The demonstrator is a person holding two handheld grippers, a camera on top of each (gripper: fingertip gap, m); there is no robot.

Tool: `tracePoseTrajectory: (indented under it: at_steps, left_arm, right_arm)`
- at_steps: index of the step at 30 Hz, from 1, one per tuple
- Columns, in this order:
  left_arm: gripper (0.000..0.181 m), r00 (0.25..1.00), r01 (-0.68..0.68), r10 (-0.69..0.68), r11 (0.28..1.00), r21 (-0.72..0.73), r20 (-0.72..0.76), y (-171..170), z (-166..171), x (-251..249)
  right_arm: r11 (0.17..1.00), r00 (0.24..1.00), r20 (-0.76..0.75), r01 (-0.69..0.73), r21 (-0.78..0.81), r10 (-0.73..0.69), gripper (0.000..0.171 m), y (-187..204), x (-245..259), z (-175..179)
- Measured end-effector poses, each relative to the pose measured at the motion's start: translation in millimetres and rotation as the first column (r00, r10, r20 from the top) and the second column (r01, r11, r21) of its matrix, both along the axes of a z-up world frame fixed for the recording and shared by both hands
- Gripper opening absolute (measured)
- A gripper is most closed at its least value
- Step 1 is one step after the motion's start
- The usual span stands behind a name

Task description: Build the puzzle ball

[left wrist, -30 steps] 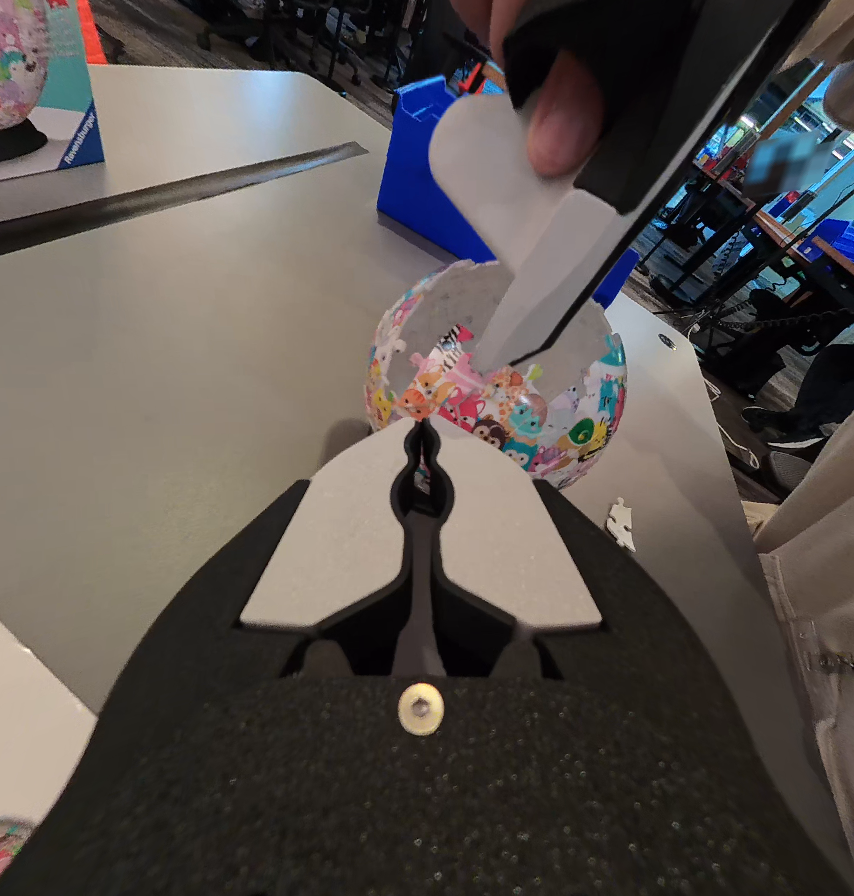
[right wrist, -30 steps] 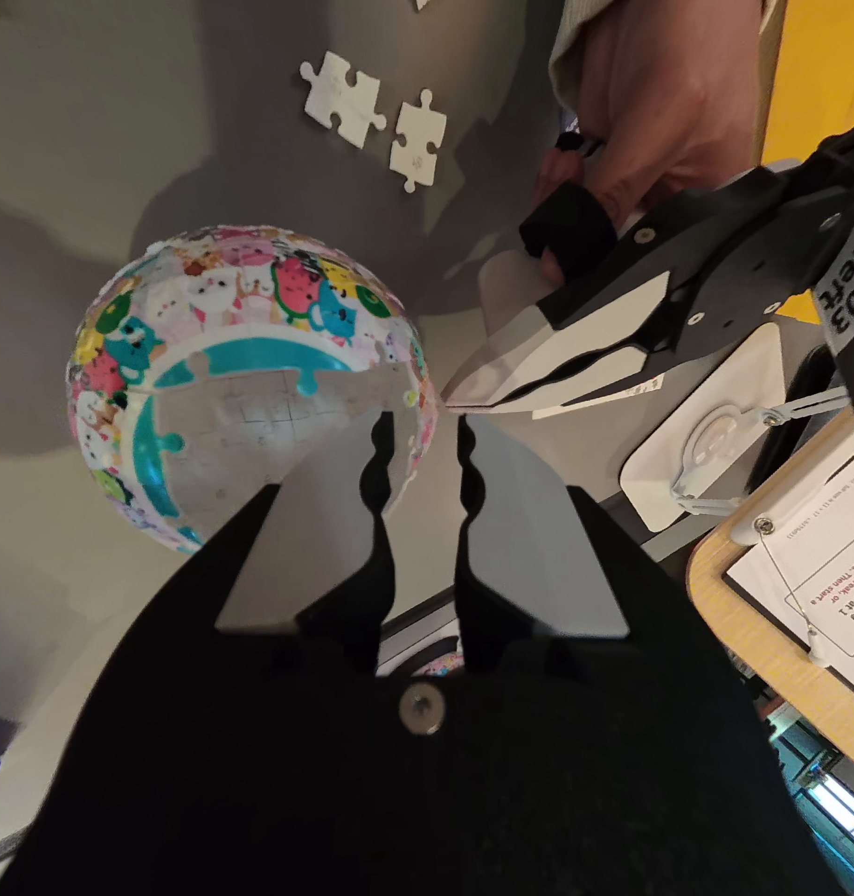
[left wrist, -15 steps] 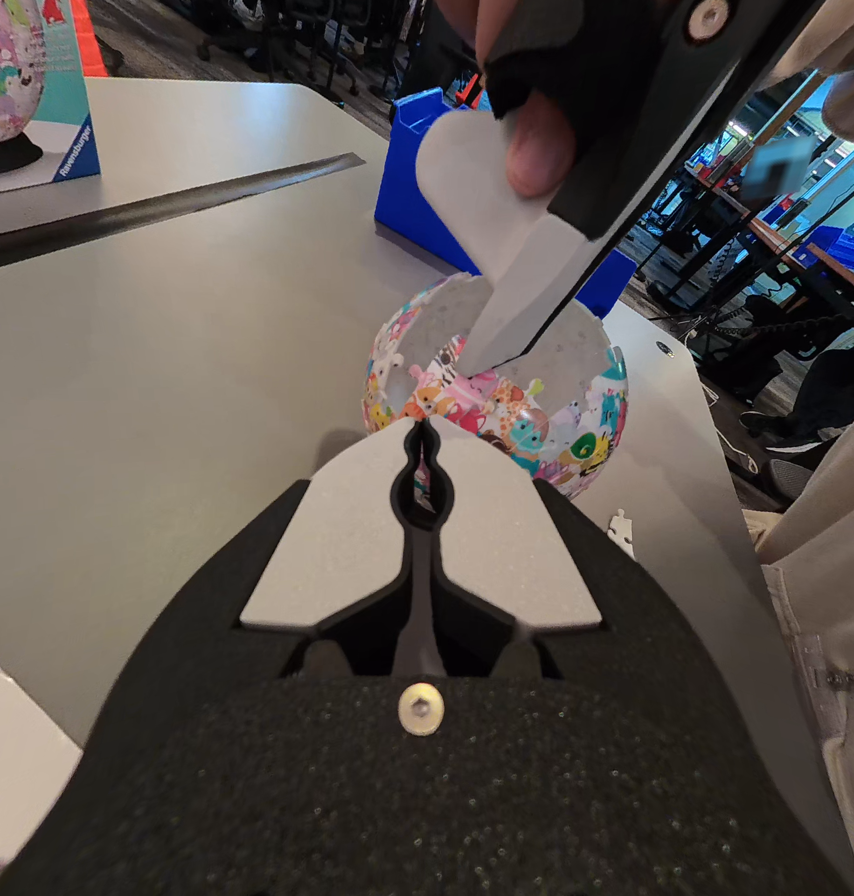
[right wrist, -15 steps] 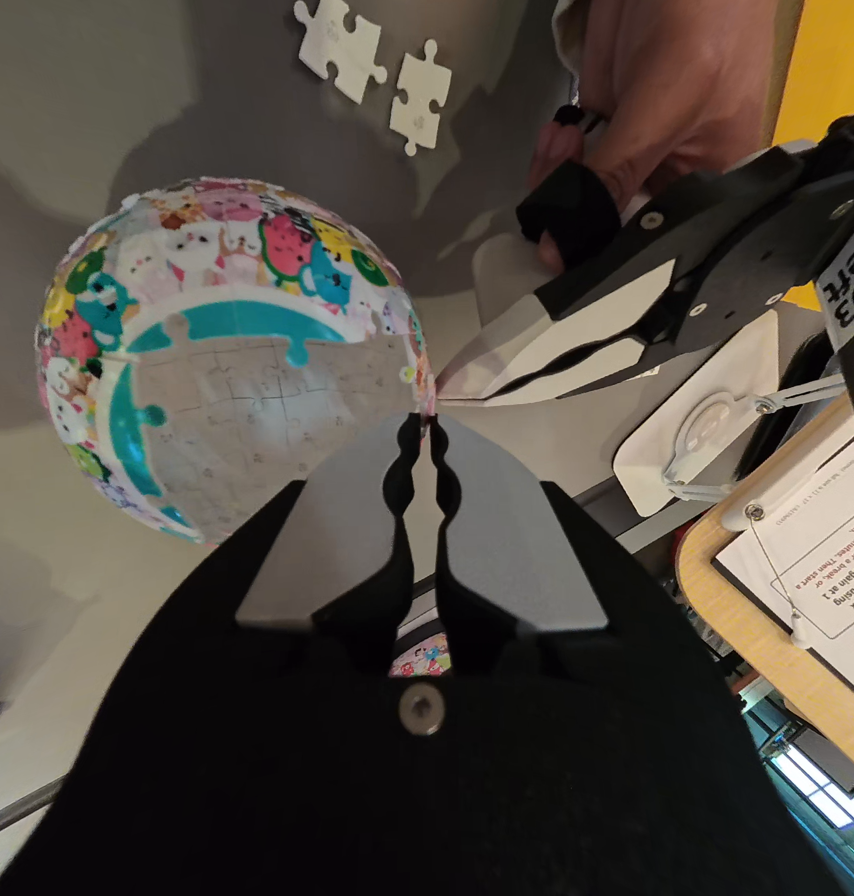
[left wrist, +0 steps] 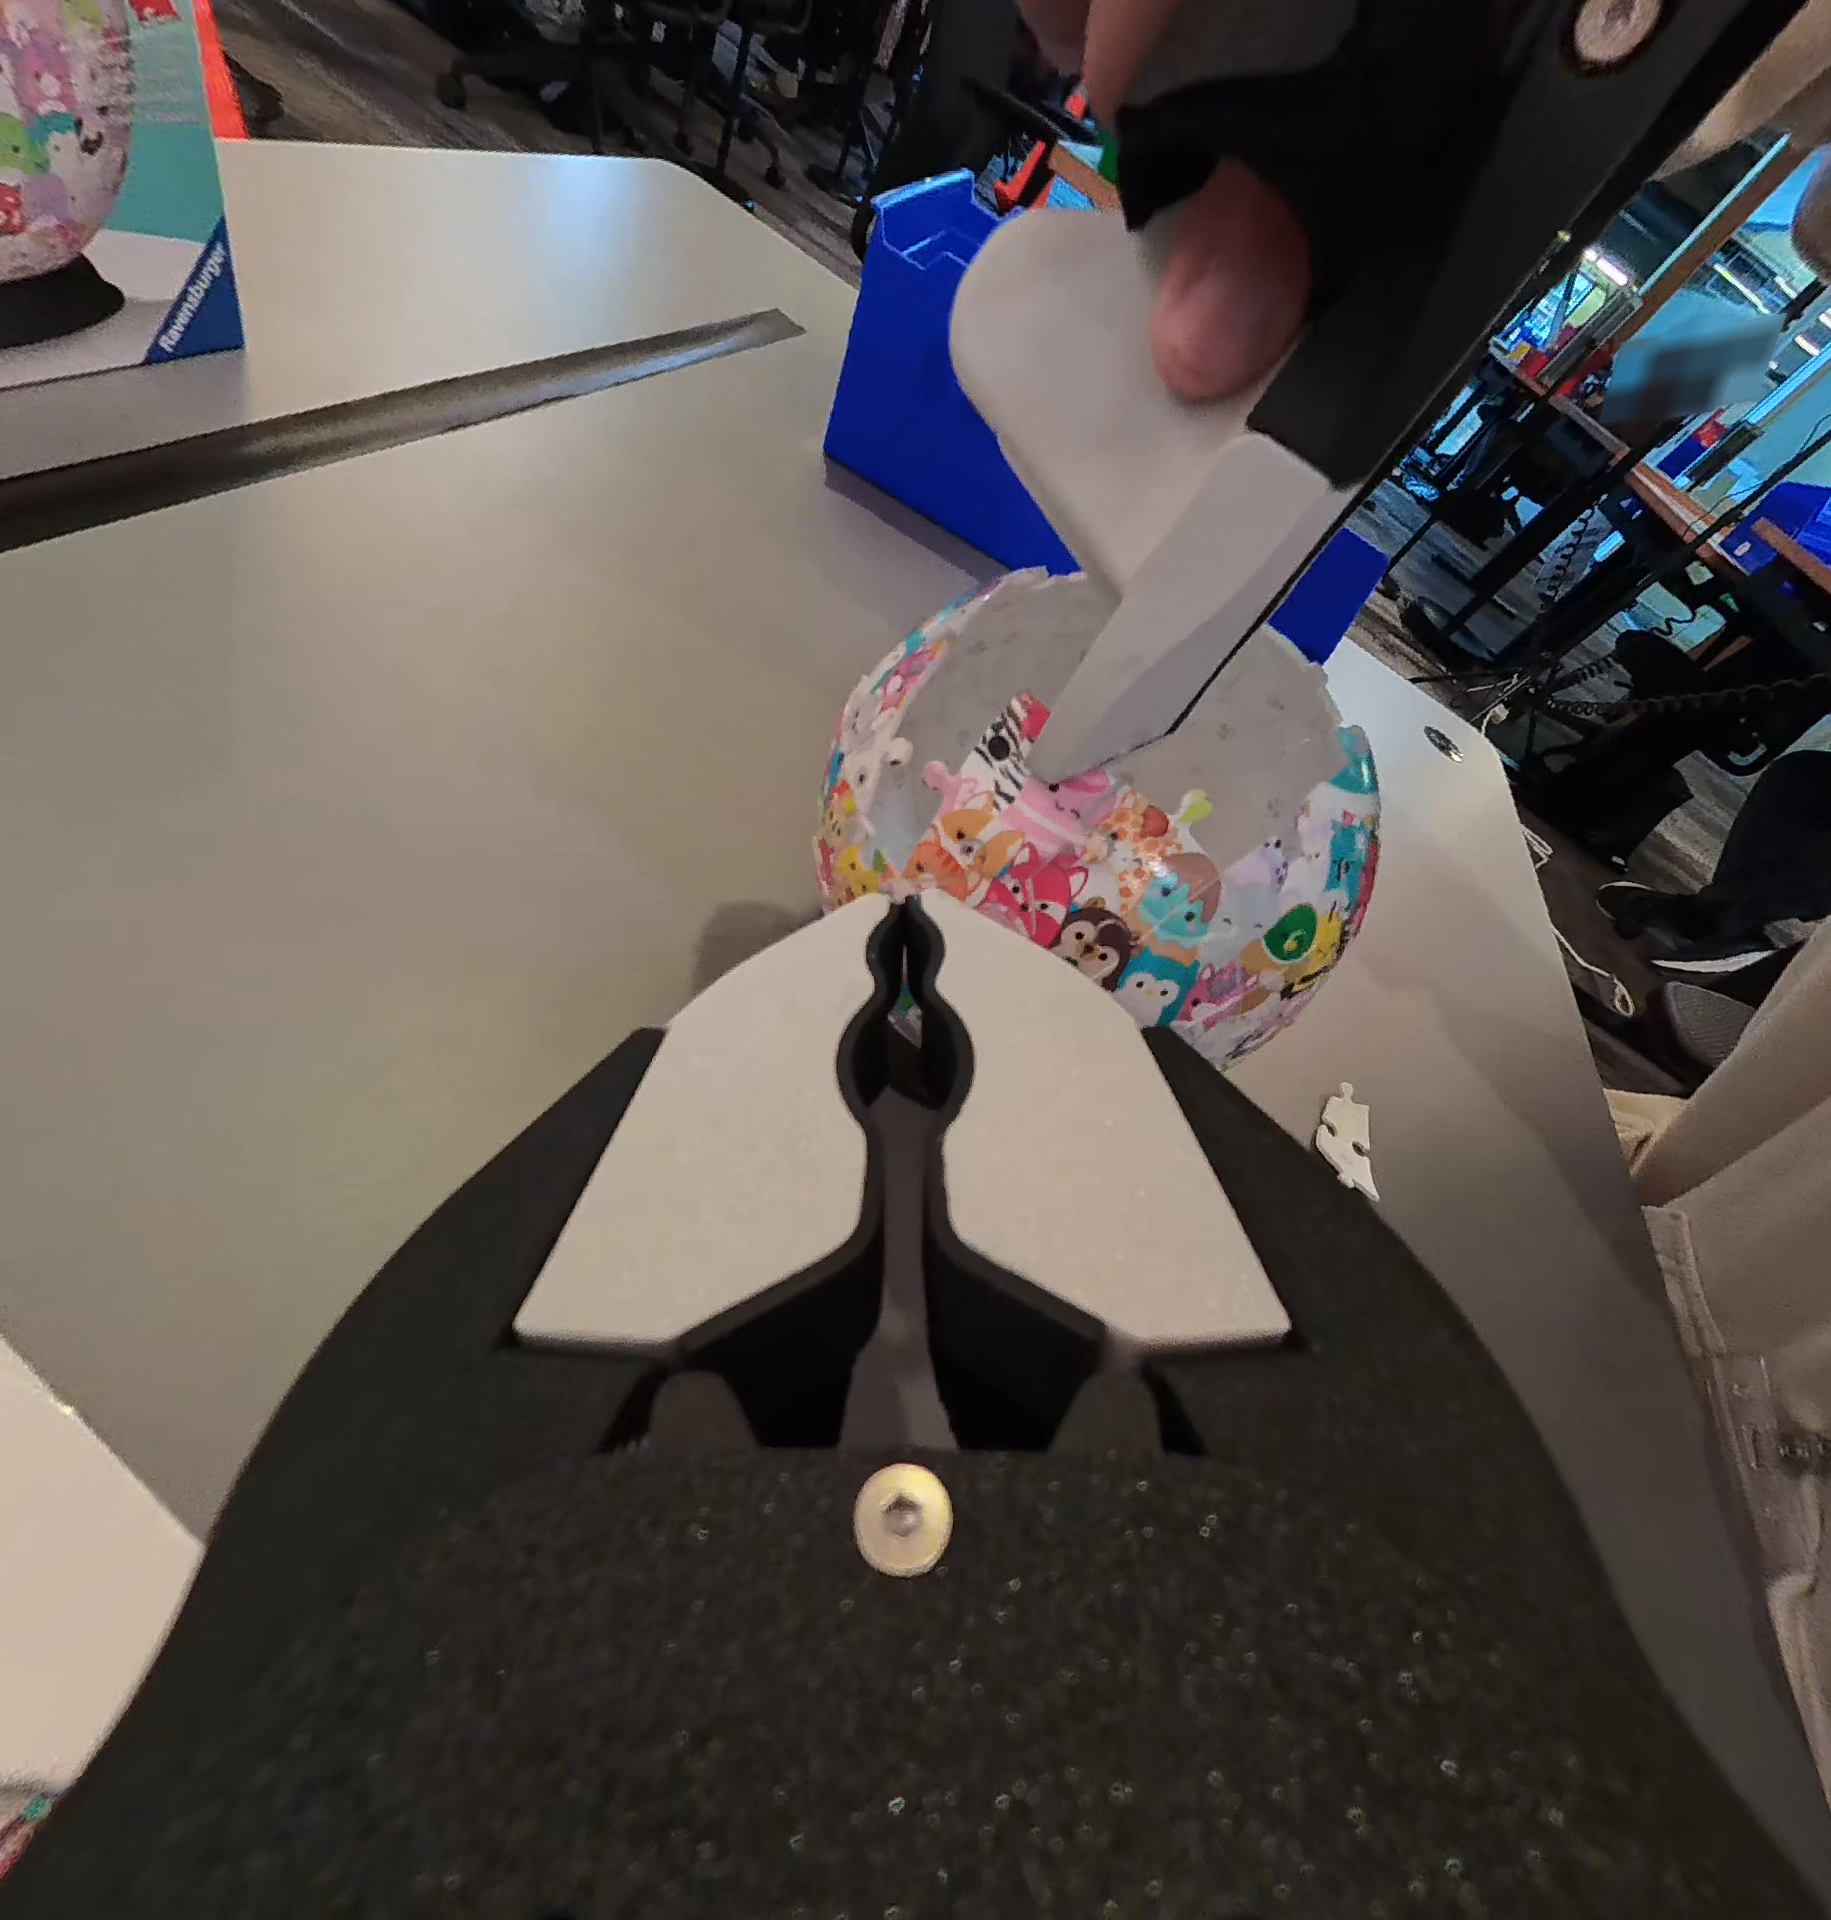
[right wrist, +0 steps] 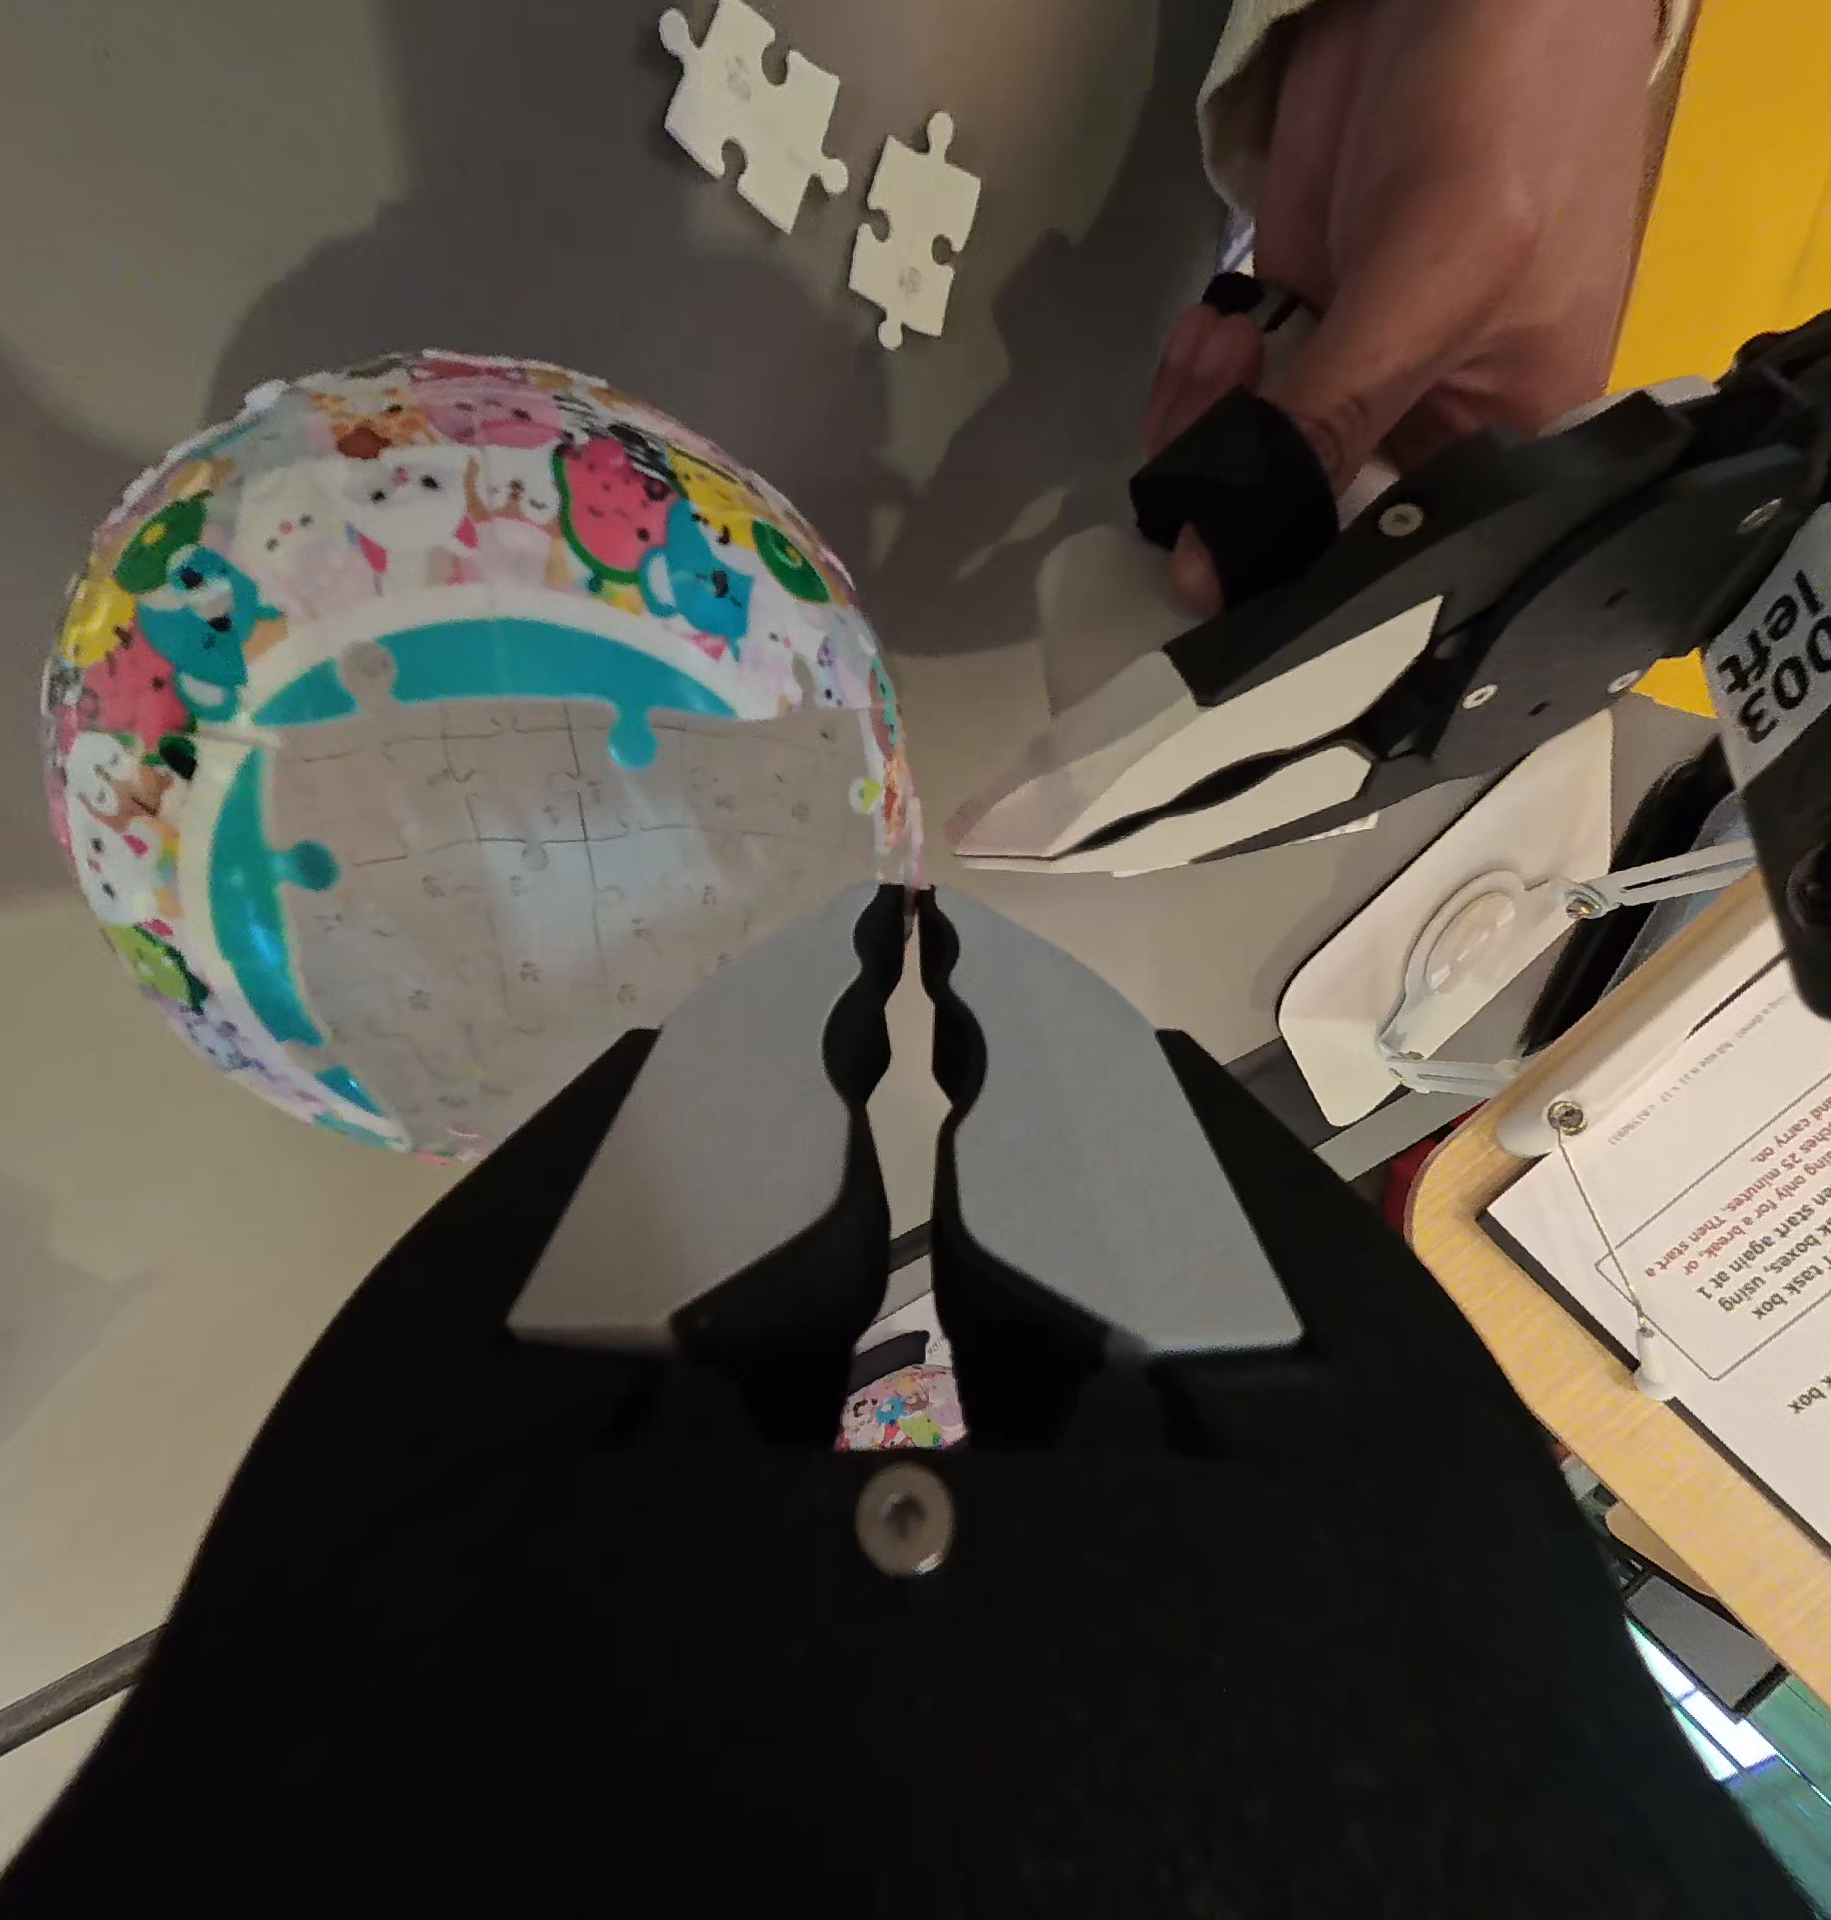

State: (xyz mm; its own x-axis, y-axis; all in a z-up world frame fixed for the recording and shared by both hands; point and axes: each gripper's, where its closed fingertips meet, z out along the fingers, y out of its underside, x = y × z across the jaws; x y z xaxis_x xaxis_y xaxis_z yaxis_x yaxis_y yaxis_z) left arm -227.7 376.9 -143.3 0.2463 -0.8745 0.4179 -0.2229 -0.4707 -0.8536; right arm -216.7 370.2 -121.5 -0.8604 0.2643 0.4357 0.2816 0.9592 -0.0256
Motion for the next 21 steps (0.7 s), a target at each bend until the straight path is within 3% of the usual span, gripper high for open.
tracePoseTrajectory:
  at_steps: [21]
  left_arm:
    - [0.000,1.000,0.022,-0.022,1.000,-0.007,-0.006,-3.3,-3.0,3.5]
  right_arm:
    - [0.997,1.000,-0.012,-0.019,-0.076,0.018,0.006,-1.0,2.7,-3.4]
